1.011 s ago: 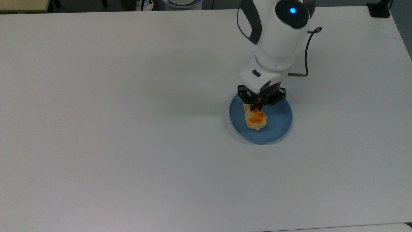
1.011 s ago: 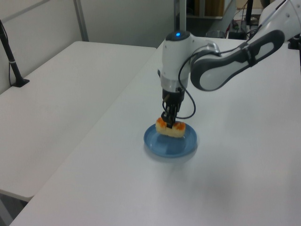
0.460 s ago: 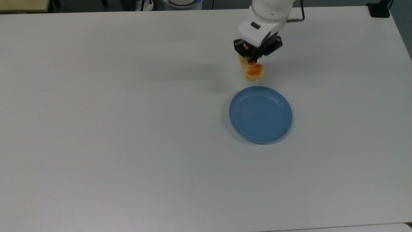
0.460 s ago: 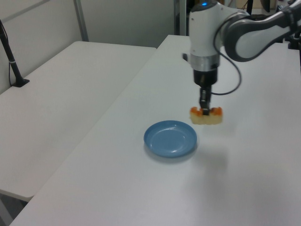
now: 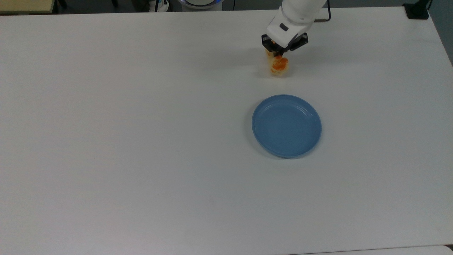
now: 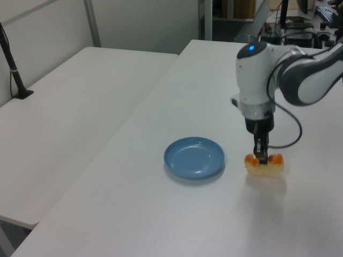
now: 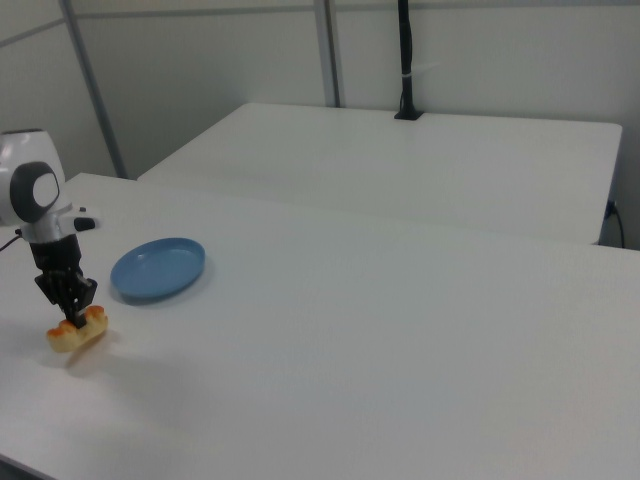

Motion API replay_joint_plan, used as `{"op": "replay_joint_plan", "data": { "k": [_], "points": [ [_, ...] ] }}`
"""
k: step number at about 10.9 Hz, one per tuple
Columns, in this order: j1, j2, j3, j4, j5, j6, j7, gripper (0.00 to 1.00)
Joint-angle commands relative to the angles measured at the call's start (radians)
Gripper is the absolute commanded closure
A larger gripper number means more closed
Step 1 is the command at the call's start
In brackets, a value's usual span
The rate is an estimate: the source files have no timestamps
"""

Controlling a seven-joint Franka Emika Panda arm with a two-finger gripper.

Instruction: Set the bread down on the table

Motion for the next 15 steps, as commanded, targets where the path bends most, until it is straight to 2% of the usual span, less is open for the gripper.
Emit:
{"op": "replay_joint_plan", "data": {
  "k": [1, 2, 3, 5, 6, 7, 8, 11, 12, 13, 15],
  "points": [
    [-0.014, 0.02, 0.016, -0.008, 0.013, 0.05, 0.07, 0.57],
    [-0.018, 0.019, 0.016, -0.007, 0.008, 0.041, 0.073, 0.04],
    [-0.021, 0.014, 0.016, -0.004, -0.001, 0.024, 0.072, 0.0],
    [-0.026, -0.026, 0.014, 0.039, -0.03, -0.065, 0.072, 0.0],
    [-0.055, -0.065, 0.014, 0.079, -0.047, -0.121, 0.055, 0.0],
    [-0.116, -0.09, 0.014, 0.144, -0.052, -0.183, 0.0, 0.0],
    [-0.185, -0.093, 0.011, 0.224, -0.041, -0.247, -0.107, 0.0],
    [-0.299, -0.093, -0.093, 0.361, -0.006, -0.34, -0.325, 0.0],
    [-0.357, -0.095, -0.099, 0.387, 0.011, -0.354, -0.402, 0.0],
    [-0.385, -0.097, -0.118, 0.404, 0.011, -0.372, -0.46, 0.0],
    [-0.376, -0.098, -0.17, 0.429, 0.011, -0.389, -0.461, 0.0]
  ]
}}
